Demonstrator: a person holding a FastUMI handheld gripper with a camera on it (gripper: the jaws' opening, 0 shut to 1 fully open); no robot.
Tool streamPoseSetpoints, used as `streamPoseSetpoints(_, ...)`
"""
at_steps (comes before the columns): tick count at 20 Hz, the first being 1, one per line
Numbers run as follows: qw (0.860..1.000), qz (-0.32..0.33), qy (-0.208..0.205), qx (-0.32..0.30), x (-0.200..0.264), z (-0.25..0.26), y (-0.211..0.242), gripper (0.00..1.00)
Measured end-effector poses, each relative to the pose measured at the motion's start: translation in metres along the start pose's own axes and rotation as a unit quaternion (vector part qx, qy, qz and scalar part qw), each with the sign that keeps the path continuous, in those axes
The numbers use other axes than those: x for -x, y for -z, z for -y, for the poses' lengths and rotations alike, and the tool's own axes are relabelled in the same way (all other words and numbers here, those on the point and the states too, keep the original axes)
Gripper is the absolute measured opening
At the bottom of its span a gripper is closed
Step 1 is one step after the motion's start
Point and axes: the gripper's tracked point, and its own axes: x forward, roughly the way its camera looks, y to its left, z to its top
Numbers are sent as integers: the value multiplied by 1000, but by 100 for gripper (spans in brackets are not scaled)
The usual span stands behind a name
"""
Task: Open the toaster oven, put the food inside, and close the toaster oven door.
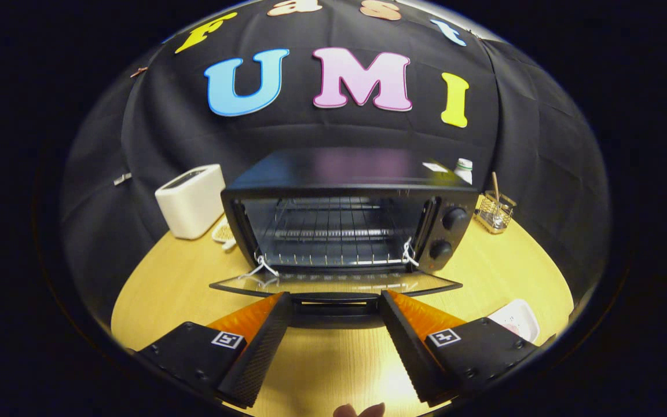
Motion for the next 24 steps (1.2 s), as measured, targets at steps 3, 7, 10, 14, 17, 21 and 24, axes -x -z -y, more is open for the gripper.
streamPoseSetpoints(3,999,-30,9,-4,1,10,27,99)
streamPoseSetpoints(7,999,-53,5,4,5,11,42,99)
streamPoseSetpoints(10,998,-59,-4,4,7,13,43,99)
streamPoseSetpoints(14,997,-68,-32,10,23,13,40,99)
streamPoseSetpoints(17,995,-80,-61,18,45,28,31,99)
streamPoseSetpoints(21,991,-88,-96,9,75,66,12,99)
streamPoseSetpoints(24,987,-111,-113,25,87,110,8,99)
